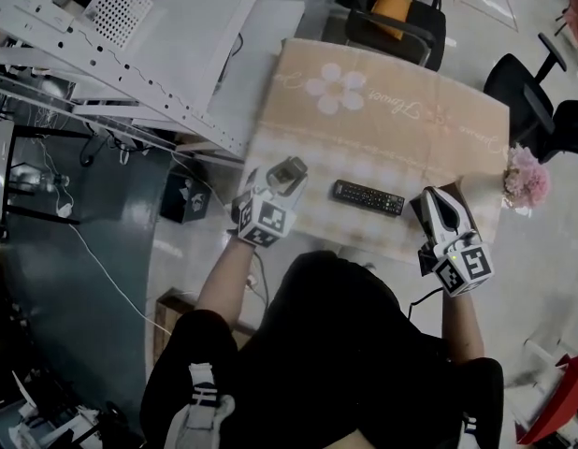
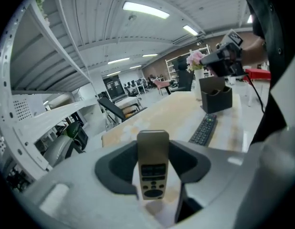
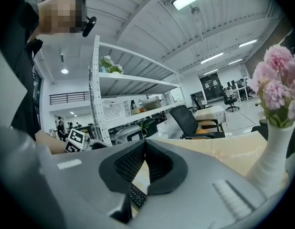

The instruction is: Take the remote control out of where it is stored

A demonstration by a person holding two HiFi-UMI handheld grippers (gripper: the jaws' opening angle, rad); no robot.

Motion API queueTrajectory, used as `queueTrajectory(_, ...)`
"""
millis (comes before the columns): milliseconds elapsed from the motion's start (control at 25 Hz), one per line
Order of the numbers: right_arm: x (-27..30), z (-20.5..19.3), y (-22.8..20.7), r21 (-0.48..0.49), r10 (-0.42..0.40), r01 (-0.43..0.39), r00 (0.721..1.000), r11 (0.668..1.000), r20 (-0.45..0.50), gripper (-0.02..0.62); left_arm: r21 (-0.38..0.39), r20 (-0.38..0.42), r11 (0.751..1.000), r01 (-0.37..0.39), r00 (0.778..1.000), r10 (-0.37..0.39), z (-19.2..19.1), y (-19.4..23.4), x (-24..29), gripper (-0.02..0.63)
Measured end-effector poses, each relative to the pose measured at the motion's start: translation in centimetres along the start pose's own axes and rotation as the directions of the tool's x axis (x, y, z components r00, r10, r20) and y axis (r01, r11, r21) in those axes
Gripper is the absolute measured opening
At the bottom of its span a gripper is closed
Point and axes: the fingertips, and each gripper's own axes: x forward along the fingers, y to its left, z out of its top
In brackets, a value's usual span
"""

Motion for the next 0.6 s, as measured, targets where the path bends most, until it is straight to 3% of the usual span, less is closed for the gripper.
queueTrajectory(200,0.8,0.4,0.2,0.009,-0.029,0.029,0.999,1.000,0.018,0.005,0.066,-0.016,0.993,0.094,0.996,-0.093,0.0,-0.8,2.0,0.202)
queueTrajectory(400,0.5,0.4,1.2,-0.027,-0.043,0.043,0.999,0.999,0.002,0.005,0.083,-0.035,0.981,0.176,0.984,-0.174,0.2,-1.0,4.5,0.202)
queueTrajectory(600,-2.0,0.1,-0.1,-0.011,-0.145,0.145,0.989,0.989,0.004,0.005,0.097,-0.120,0.960,0.262,0.961,-0.250,0.0,-2.2,8.0,0.196)
